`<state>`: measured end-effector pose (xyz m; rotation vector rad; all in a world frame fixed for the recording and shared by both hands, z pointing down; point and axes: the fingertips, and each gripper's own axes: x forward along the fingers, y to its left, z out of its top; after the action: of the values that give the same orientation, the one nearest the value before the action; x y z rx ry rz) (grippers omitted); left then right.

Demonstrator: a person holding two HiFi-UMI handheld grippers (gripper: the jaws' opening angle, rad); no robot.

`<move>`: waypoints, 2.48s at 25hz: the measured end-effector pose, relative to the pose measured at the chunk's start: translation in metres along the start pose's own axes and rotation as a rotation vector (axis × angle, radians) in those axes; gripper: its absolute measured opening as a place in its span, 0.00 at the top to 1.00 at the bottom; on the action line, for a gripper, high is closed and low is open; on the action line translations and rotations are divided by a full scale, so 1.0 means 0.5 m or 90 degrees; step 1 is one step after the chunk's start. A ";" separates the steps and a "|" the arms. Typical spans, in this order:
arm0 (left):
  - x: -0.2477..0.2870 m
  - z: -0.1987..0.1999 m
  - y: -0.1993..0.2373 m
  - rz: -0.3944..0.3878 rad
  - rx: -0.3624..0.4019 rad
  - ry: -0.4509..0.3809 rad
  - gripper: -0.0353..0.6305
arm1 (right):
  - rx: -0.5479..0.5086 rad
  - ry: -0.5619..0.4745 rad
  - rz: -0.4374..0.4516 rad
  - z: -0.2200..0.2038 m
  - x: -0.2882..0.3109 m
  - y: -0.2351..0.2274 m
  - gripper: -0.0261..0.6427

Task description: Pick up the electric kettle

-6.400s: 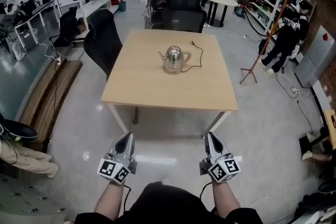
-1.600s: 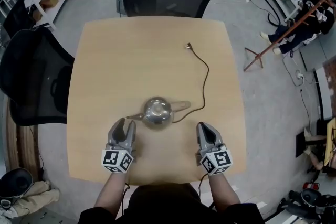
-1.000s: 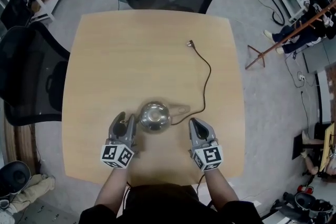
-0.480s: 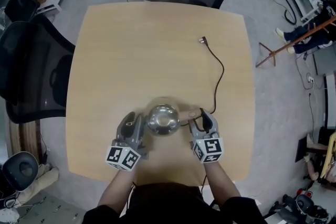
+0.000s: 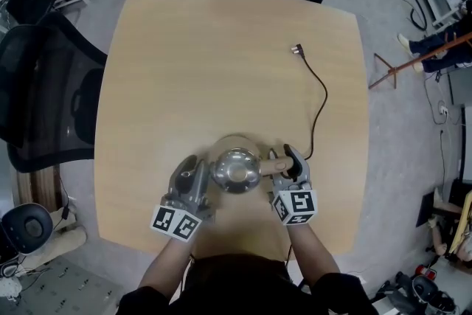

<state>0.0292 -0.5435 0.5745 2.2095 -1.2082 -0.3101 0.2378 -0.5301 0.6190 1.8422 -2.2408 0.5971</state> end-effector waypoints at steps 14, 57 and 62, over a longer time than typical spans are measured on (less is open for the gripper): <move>0.016 -0.004 0.008 -0.017 -0.066 0.008 0.81 | 0.027 -0.007 0.006 0.012 0.001 0.007 0.83; -0.264 0.073 -0.154 -0.176 -0.009 -0.027 0.81 | 0.051 -0.146 -0.090 -0.001 -0.358 0.188 0.83; -0.282 0.046 -0.168 -0.191 -0.008 -0.020 0.81 | 0.049 -0.145 -0.109 -0.027 -0.401 0.189 0.83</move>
<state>-0.0029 -0.4015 0.4948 2.3831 -0.8844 -0.4723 0.1882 -0.3302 0.5359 2.2148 -2.1876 0.4706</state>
